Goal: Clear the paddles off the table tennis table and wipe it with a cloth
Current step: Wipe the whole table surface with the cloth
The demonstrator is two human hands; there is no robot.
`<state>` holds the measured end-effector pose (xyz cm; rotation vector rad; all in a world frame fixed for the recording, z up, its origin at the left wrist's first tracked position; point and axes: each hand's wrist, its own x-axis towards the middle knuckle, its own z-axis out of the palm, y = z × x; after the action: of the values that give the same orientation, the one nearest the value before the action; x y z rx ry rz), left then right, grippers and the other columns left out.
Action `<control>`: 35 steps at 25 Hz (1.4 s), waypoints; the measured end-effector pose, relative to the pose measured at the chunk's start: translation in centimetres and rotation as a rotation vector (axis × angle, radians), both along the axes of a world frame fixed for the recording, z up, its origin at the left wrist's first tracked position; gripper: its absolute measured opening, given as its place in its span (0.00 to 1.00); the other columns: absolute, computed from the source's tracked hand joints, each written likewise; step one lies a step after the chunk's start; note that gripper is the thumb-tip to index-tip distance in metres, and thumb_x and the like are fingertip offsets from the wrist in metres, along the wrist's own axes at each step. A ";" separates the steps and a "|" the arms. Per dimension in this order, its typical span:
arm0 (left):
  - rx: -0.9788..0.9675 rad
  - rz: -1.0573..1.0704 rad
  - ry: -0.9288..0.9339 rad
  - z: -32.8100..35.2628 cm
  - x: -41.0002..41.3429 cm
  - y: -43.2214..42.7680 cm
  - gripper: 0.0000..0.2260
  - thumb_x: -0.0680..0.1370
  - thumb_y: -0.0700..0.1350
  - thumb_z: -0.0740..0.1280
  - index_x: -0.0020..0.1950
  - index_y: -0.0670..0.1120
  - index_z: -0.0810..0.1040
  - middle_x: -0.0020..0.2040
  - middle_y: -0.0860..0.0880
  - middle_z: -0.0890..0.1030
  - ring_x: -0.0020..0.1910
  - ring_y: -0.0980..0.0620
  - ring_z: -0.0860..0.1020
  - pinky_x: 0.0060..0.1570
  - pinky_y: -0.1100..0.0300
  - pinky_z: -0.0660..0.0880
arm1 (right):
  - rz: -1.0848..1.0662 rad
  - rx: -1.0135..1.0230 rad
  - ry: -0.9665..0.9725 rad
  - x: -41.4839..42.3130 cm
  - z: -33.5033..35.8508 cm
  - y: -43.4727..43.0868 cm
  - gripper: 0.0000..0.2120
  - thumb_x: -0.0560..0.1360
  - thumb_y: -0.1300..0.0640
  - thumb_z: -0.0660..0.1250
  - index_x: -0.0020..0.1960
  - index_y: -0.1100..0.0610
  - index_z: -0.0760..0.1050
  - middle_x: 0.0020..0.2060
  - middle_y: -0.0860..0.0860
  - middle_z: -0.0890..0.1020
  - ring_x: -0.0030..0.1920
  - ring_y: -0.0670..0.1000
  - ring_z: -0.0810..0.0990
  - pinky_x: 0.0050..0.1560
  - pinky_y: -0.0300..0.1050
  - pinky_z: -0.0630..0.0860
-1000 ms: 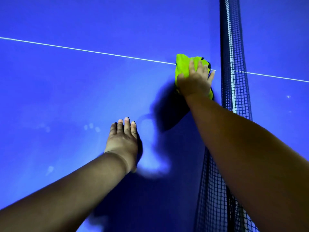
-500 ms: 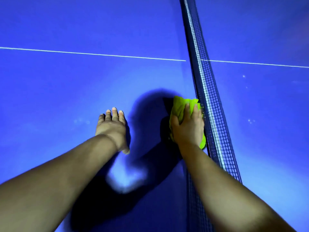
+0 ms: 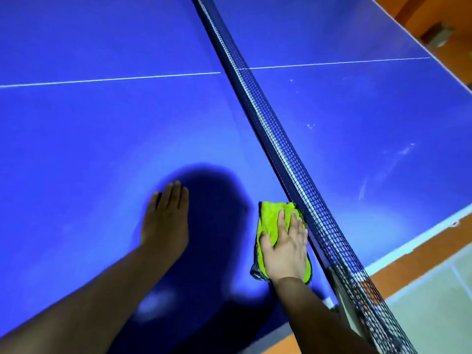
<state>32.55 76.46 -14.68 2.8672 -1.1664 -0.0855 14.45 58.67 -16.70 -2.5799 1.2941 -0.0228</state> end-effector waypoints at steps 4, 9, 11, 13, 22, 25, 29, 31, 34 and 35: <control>-0.043 -0.161 -0.001 0.3 -4.5 1.7 0.38 0.53 0.40 0.78 0.62 0.35 0.76 0.63 0.37 0.75 0.62 0.39 0.75 0.57 0.43 0.72 | -0.106 0.024 -0.016 -5.6 0.3 2.2 0.41 0.66 0.36 0.43 0.77 0.51 0.54 0.78 0.54 0.53 0.77 0.55 0.49 0.74 0.46 0.38; -0.005 -0.216 0.063 0.7 -8.5 3.6 0.38 0.51 0.40 0.79 0.60 0.35 0.77 0.61 0.37 0.77 0.59 0.40 0.77 0.54 0.43 0.74 | -0.288 0.097 -0.112 -10.5 0.9 5.2 0.37 0.70 0.39 0.50 0.77 0.51 0.56 0.78 0.53 0.52 0.77 0.53 0.47 0.74 0.44 0.38; -0.003 -0.224 0.106 1.0 -9.4 4.0 0.38 0.53 0.39 0.78 0.62 0.36 0.76 0.62 0.38 0.76 0.60 0.40 0.76 0.56 0.43 0.73 | -0.357 0.122 -0.158 -11.8 1.1 6.6 0.36 0.71 0.42 0.53 0.77 0.52 0.56 0.78 0.52 0.51 0.78 0.53 0.45 0.73 0.43 0.37; 0.021 -0.207 0.156 1.5 -9.8 4.2 0.36 0.62 0.41 0.75 0.68 0.38 0.70 0.69 0.39 0.69 0.68 0.41 0.69 0.65 0.46 0.66 | -0.442 0.158 -0.197 -12.0 1.5 8.3 0.36 0.71 0.43 0.52 0.77 0.53 0.55 0.78 0.53 0.50 0.77 0.53 0.43 0.74 0.45 0.38; 0.164 -0.109 0.195 2.4 -6.2 -1.1 0.36 0.79 0.57 0.57 0.76 0.46 0.38 0.77 0.45 0.41 0.76 0.47 0.41 0.72 0.47 0.43 | -0.347 -0.042 0.141 -8.8 0.8 6.9 0.38 0.68 0.39 0.55 0.69 0.64 0.70 0.65 0.72 0.70 0.65 0.73 0.67 0.66 0.62 0.56; 0.151 -0.020 0.235 2.3 -2.7 -3.8 0.39 0.77 0.61 0.59 0.76 0.47 0.39 0.77 0.45 0.42 0.76 0.46 0.42 0.72 0.44 0.46 | -0.275 -0.056 0.171 -5.6 0.5 5.0 0.39 0.70 0.37 0.55 0.69 0.65 0.70 0.63 0.73 0.70 0.63 0.74 0.69 0.65 0.64 0.57; 0.206 0.093 0.218 2.2 4.2 -6.8 0.45 0.72 0.66 0.63 0.77 0.48 0.42 0.77 0.45 0.44 0.75 0.45 0.43 0.71 0.41 0.50 | -0.211 -0.041 0.200 1.9 0.1 0.9 0.39 0.71 0.36 0.53 0.69 0.64 0.69 0.61 0.71 0.73 0.57 0.71 0.72 0.63 0.64 0.59; 0.206 0.186 0.212 2.4 8.3 -7.9 0.48 0.68 0.66 0.67 0.76 0.47 0.46 0.77 0.44 0.46 0.75 0.43 0.44 0.69 0.38 0.50 | -0.181 -0.043 0.201 6.4 0.1 -1.1 0.39 0.71 0.36 0.52 0.69 0.64 0.70 0.60 0.70 0.74 0.54 0.69 0.74 0.59 0.64 0.66; 0.225 0.312 0.263 2.8 13.6 -9.1 0.50 0.65 0.64 0.72 0.76 0.47 0.49 0.76 0.43 0.46 0.75 0.41 0.44 0.67 0.34 0.49 | -0.111 -0.066 0.189 12.0 0.1 -3.7 0.38 0.70 0.36 0.52 0.69 0.63 0.70 0.57 0.67 0.76 0.49 0.66 0.76 0.52 0.60 0.73; 0.238 0.336 0.285 2.7 15.2 -9.4 0.51 0.64 0.64 0.73 0.76 0.47 0.48 0.76 0.43 0.45 0.75 0.40 0.44 0.67 0.33 0.48 | -0.081 -0.067 0.184 13.9 0.0 -4.6 0.38 0.69 0.37 0.52 0.69 0.62 0.70 0.57 0.66 0.76 0.47 0.65 0.76 0.49 0.58 0.74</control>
<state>47.77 67.05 -12.01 3.0677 -0.6554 -0.6336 28.35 54.04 -16.66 -2.6360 1.4858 0.1631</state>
